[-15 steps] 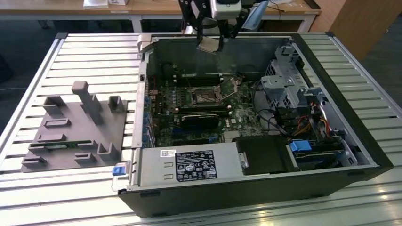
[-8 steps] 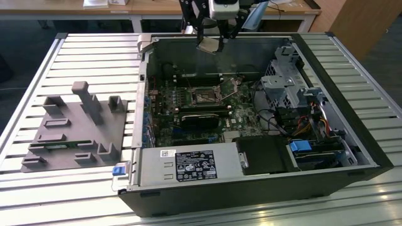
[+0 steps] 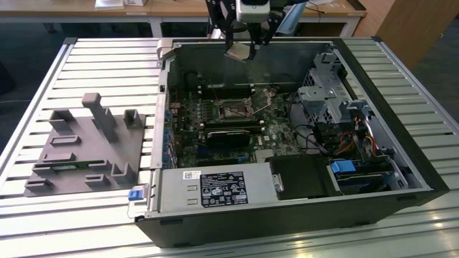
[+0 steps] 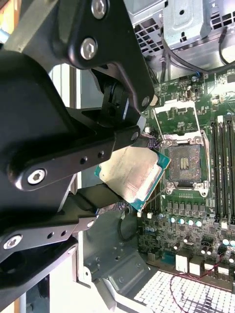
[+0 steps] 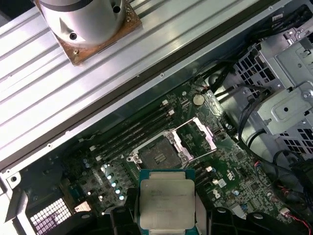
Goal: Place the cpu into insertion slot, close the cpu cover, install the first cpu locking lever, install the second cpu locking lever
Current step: 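Place the cpu into insertion slot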
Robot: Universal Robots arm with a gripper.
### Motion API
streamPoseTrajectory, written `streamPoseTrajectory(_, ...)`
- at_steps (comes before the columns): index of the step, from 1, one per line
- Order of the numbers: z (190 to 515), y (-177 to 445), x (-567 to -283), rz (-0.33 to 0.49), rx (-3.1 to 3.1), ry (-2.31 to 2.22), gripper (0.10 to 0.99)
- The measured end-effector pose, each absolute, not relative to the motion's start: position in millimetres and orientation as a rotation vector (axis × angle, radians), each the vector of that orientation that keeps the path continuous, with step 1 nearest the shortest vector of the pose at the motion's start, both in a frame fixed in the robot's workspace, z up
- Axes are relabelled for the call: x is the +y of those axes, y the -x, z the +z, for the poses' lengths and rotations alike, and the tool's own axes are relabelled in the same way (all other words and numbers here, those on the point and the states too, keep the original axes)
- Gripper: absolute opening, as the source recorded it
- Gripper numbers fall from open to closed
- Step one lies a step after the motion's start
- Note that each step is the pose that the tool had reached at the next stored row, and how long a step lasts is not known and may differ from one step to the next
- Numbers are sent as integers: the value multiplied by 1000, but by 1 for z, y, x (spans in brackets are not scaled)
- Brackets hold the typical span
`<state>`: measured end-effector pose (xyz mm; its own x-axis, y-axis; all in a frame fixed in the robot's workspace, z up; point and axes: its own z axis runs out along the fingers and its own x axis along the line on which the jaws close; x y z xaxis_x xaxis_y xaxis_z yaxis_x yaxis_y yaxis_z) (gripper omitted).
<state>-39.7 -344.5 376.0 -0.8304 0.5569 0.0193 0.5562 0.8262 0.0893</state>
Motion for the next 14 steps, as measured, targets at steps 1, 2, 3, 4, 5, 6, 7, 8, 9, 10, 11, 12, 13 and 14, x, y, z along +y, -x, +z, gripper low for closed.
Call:
streamPoseTrajectory(1, 376, 40, -345, 143, 2992, -921, 541)
streamPoseTrajectory(2, 376, 40, -345, 143, 2990, -928, 541)
streamPoseTrajectory(3, 376, 40, -345, 143, 2987, -935, 541)
streamPoseTrajectory(4, 376, 40, -345, 143, 2985, -942, 541)
streamPoseTrajectory(5, 376, 40, -345, 143, 2982, -949, 541)
streamPoseTrajectory(6, 376, 40, -345, 143, 2980, -956, 541)
streamPoseTrajectory(7, 376, 40, -345, 143, 2977, -963, 541)
streamPoseTrajectory(8, 376, 40, -345, 142, 2974, -971, 541)
streamPoseTrajectory(9, 376, 40, -345, 143, 2971, -980, 541)
streamPoseTrajectory(10, 376, 40, -345, 142, 2968, -989, 541)
streamPoseTrajectory(11, 376, 40, -345, 142, 2965, -998, 541)
streamPoseTrajectory(12, 376, 40, -345, 142, 2962, -1006, 541)
streamPoseTrajectory(13, 376, 40, -345, 142, 2959, -1015, 541)
streamPoseTrajectory(14, 376, 40, -345, 142, 2955, -1023, 541)
